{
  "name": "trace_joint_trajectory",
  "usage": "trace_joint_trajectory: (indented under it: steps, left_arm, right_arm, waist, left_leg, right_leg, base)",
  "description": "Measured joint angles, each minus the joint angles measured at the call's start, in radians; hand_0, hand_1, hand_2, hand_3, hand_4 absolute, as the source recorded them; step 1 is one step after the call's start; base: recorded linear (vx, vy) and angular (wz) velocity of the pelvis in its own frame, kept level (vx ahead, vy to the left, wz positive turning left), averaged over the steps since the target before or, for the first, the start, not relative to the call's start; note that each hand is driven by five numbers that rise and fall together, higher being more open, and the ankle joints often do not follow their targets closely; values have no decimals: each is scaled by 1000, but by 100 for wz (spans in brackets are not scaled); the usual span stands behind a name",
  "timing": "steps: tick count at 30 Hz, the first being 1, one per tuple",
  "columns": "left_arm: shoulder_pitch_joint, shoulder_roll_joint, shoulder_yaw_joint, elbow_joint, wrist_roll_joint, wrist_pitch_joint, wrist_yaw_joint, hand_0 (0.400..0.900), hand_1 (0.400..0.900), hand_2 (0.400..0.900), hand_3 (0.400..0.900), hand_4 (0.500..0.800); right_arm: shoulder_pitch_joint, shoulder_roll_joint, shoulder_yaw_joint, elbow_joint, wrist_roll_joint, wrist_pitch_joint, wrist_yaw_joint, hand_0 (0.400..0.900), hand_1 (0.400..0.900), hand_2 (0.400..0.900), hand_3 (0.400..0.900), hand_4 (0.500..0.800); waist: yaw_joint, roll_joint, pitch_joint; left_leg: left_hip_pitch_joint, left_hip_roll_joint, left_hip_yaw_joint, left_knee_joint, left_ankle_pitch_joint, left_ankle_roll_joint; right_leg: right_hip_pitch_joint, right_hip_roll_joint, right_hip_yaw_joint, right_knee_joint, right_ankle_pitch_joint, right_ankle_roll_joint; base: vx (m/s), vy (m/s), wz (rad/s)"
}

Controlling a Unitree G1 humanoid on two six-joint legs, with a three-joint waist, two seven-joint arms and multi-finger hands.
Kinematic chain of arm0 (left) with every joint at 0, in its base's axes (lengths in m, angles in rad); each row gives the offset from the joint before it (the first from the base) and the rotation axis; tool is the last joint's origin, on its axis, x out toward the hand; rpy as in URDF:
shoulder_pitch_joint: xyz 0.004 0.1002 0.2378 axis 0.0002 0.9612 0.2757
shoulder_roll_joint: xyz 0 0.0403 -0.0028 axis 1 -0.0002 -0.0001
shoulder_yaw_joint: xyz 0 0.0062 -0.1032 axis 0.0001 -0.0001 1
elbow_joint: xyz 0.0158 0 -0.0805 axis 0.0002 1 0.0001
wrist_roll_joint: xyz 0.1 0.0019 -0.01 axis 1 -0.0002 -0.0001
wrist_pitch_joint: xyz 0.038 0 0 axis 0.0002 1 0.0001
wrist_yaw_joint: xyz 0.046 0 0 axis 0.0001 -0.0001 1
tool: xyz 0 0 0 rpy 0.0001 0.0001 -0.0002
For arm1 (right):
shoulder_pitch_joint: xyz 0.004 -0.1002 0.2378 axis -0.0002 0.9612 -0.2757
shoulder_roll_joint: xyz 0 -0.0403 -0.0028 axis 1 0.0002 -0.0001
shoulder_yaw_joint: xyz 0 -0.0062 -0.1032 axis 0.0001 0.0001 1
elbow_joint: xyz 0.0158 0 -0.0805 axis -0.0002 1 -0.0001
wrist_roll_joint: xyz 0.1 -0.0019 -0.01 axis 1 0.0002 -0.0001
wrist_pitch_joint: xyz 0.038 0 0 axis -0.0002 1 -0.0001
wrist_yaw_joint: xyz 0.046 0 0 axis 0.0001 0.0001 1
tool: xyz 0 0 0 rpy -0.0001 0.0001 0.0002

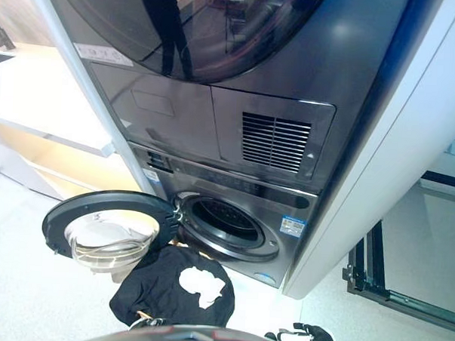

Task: Put the clothes in the basket into the washing machine.

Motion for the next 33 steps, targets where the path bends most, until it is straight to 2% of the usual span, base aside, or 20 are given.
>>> trace_joint_trajectory:
  steps: [13, 16, 18, 20, 24, 27, 29, 33]
  left_arm:
    - [-10, 2, -10, -5, 7, 1, 14, 900, 900, 900, 900, 800]
    - [-31, 30, -111, -66, 63, -7, 30, 900, 900, 900, 900, 800]
    - [-59, 73, -214, -142, 129, -21, 47, 900, 900, 900, 900, 800]
    - [-103, 105, -229, -185, 177, -46, 68, 900, 900, 900, 900, 800]
    - [-239, 168, -340, -236, 295, -49, 126, 900, 900, 900, 900, 800]
    - [-337, 197, -380, -261, 352, -48, 144, 900, 900, 900, 900, 800]
    - [-407, 211, -404, -276, 378, -51, 176, 900, 900, 900, 900, 800]
    - [-545, 228, -470, -275, 445, -50, 217, 900, 900, 900, 900, 800]
  right_arm:
    - [-3, -2, -23, 2, 8, 1, -1, 900, 900, 900, 900, 800]
    - [-10, -21, -31, 2, 33, 0, -7, 900, 900, 900, 900, 800]
    - [-16, -42, -38, 8, 52, -1, -17, 900, 900, 900, 900, 800]
    - [-39, -61, -60, 17, 63, -1, -30, 900, 900, 900, 900, 800]
    - [-119, -109, -110, 72, 120, -7, -70, 900, 900, 900, 900, 800]
    - [-164, -152, -141, 86, 146, -10, -86, 900, 900, 900, 900, 800]
    - [-196, -183, -149, 86, 177, -21, -102, 900, 900, 900, 900, 800]
    - [-266, -195, -157, 85, 209, -43, -121, 900, 900, 900, 900, 800]
  waist:
    - [-2, 4, 5]
    - [-3, 11, 14]
    - [-6, 14, 31]
    - [-6, 18, 69]
    - [-8, 16, 122]
    - [-19, 15, 169]
    - [-21, 16, 199]
    - [-41, 16, 277]
  left_leg:
    - [-4, 0, 0, 0, -1, 0]
    - [-36, -2, -5, 4, 4, 3]
    - [-74, -6, -6, 17, 7, 0]
    - [-91, -5, -5, 14, 19, -6]
    - [-198, -7, -7, 29, 38, -7]
    - [-232, -6, -11, 29, 47, -8]
    - [-259, -8, -11, 32, 51, -8]
    - [-312, -6, -7, 50, 56, -11]
  right_leg:
    - [-5, 0, 0, 0, -1, 1]
    - [-34, -1, 1, 1, 0, -3]
    - [-67, -1, 4, 6, 5, -3]
    - [-86, 0, 5, 6, 15, -4]
    - [-186, -1, 6, 6, 45, -10]
    - [-220, 0, 2, 6, 54, -10]
    - [-243, -1, 1, 6, 53, -9]
    - [-295, 0, 4, 18, 63, -13]
  base:
    - [-9, -1, 0]
    - [-112, -6, -3]
    - [-112, -9, -4]
    - [-120, 0, -3]
    - [-114, -1, 2]
    - [-70, -6, 5]
    - [-117, 0, -3]
    - [-83, 8, -8]
